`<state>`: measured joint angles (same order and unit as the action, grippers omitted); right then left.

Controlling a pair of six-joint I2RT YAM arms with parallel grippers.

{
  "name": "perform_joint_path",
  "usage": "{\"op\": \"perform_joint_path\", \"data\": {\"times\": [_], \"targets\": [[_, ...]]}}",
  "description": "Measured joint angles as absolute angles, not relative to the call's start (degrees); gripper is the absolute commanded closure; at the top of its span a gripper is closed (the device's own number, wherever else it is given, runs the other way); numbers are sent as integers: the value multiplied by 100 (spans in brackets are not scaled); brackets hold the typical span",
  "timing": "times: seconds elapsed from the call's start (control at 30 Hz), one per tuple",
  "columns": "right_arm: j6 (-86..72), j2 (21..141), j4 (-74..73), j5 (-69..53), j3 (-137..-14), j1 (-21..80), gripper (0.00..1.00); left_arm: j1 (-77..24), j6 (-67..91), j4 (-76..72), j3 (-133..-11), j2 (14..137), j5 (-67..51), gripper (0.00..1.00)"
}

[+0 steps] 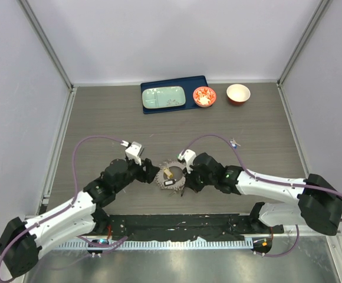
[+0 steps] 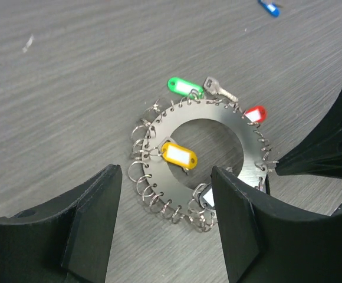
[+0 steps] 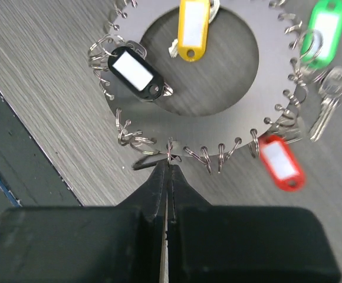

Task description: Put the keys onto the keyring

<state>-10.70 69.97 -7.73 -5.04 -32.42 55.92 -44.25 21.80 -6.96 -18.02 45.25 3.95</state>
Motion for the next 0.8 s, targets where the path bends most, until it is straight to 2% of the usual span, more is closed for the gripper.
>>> {"op": "perform_joint_path", "data": {"times": [0.27,0.47,0.7,0.8], "targets": [[353,6888,-950,-421,-3972,5592,99,-4425,1559,-1015,-1175,3240,255,34],[1155,6807,-904,-628,-4250,5592,99,-4425,978,-1496,-622,2499,-314,34],[1763,6632,-934,-1011,-4327,5594,99,-4425,401,-2250,-513,2840,-1385,36],[1938,6560,-950,-1184,-4327,5594,99,-4425,213,-2425,-622,3413,-1916,48]]}}
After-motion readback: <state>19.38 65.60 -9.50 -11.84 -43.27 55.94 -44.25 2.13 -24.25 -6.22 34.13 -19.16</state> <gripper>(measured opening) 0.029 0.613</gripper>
